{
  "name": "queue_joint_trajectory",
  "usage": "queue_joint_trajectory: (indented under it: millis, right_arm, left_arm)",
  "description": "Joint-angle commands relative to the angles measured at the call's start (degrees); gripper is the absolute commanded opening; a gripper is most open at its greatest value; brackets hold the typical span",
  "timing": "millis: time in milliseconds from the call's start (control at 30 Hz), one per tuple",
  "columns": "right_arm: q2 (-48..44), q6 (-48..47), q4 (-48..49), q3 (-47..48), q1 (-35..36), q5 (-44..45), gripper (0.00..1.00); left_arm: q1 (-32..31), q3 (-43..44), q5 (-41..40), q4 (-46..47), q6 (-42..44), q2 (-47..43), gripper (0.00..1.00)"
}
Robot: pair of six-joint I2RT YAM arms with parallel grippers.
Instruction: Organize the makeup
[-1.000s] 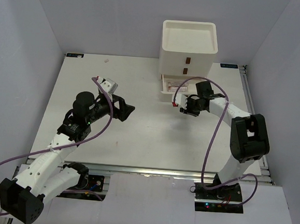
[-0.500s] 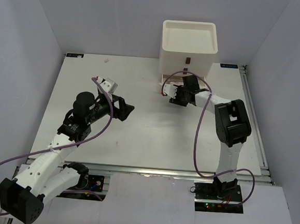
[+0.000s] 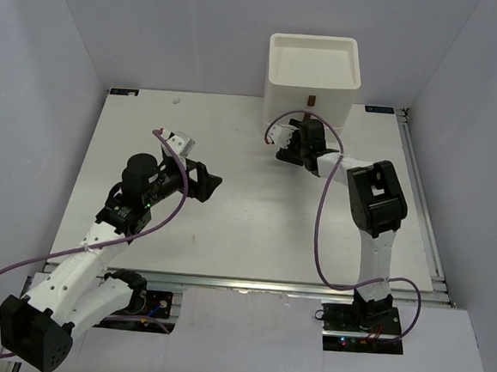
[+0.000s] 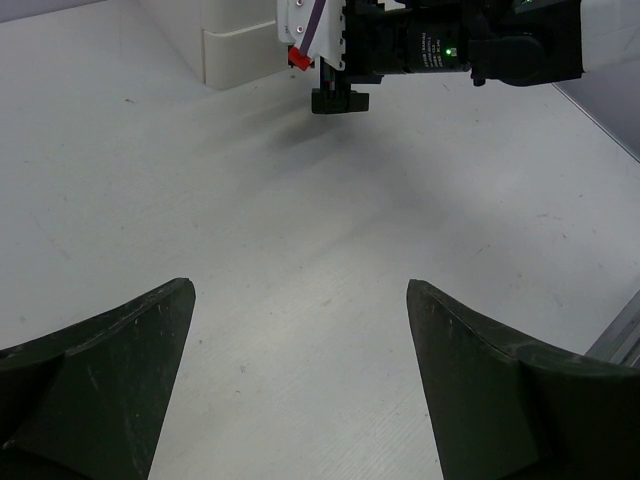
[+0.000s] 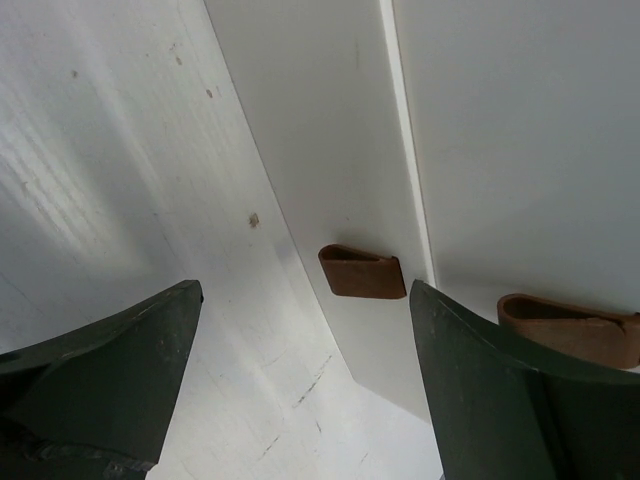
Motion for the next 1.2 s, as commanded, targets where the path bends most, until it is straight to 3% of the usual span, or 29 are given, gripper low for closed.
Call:
queue_joint_trajectory:
  millis: [0, 400, 600, 700, 800, 867, 1000, 1167]
  right_arm:
    - [-1.5, 1.0, 5.2, -3.0, -0.3, 0.5, 0.90]
    - [-22.6, 3.9, -8.4, -14.2, -2.9, -16.5, 0.90]
    - [-15.9, -10.3, -33.9, -3.4, -9.2, -29.4, 0.95]
    - [-8.9, -11.4, -39.3, 5.5, -10.9, -29.0, 0.85]
    - [-4.0, -9.4, -39.0, 10.4, -11.8, -28.3, 0.65]
    - [-2.0, -7.6, -37.1, 12.2, -11.9, -28.0, 0.59]
    - [-0.2, -4.7, -29.0, 12.1, -11.7, -26.6, 0.58]
    - [3.2, 0.0, -19.4, 13.1, -10.9, -20.7, 0.71]
  left_arm:
    - [0.3, -0.3, 0.4, 1.1, -0.5, -0.1, 0.98]
    - [0.3, -0.7, 4.6, 2.9, -1.9, 1.5, 0.98]
    - [0.3, -0.6, 6.2, 3.2, -2.0, 2.2, 0.98]
    - [0.3, -0.5, 6.1, 3.0, -1.7, 2.0, 0.98]
    - [0.3, -0.4, 6.0, 2.9, -1.6, 1.9, 0.98]
    - [0.3, -0.4, 6.2, 2.8, -1.7, 1.8, 0.98]
    - [0.4, -0.3, 6.4, 2.8, -1.7, 1.3, 0.98]
    - [0.4, -0.4, 6.1, 2.8, -1.8, 1.0, 0.98]
